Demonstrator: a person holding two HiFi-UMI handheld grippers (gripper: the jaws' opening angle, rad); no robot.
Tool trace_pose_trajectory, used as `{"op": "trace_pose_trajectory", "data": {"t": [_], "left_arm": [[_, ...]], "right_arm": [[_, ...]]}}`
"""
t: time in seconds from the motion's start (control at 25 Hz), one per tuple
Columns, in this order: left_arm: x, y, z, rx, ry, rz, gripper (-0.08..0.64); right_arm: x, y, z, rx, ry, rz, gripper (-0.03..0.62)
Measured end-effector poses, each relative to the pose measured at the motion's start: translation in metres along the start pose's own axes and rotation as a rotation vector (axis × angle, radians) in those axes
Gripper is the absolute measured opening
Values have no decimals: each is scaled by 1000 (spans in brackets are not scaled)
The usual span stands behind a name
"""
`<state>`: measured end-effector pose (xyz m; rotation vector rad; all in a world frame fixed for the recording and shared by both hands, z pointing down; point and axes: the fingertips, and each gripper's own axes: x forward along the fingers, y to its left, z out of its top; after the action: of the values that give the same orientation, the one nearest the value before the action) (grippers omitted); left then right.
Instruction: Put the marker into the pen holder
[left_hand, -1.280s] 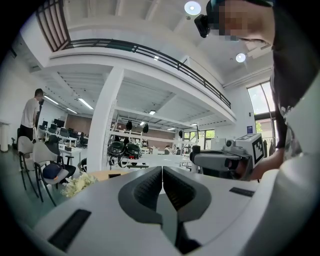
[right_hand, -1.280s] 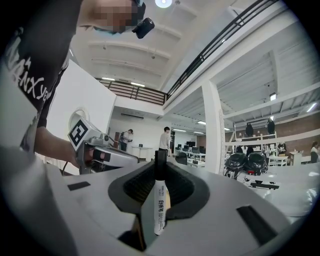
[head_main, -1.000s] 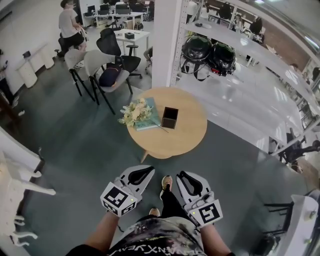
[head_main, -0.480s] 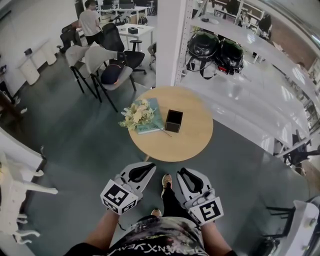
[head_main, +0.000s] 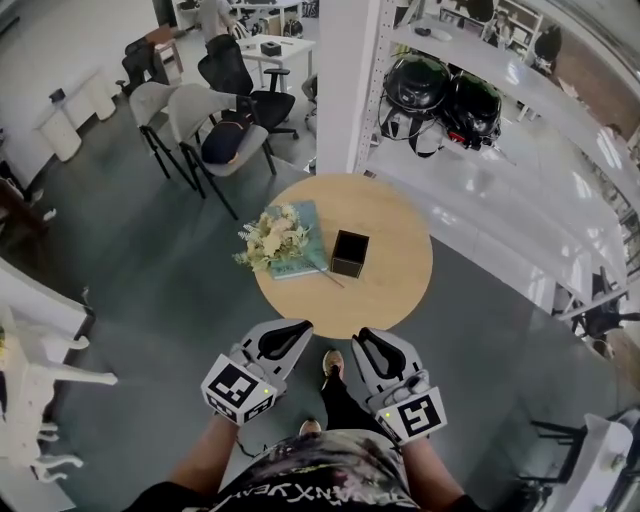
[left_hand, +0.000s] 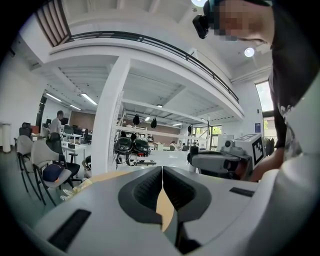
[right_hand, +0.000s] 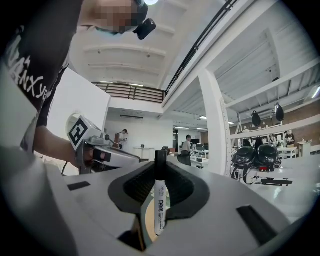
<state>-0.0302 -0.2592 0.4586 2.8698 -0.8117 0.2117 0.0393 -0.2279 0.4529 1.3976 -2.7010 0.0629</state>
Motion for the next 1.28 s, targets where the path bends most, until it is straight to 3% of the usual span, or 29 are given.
{"op": "trace_pose_trajectory", "data": {"t": [0.48,1.28], "left_arm": [[71,52,17,-20,21,17,23],[160,118,13,-55,36,22,21]], "right_arm": [[58,-78,11,10,-50,4,64],[142,-159,-3,14,-75,44,64]]}}
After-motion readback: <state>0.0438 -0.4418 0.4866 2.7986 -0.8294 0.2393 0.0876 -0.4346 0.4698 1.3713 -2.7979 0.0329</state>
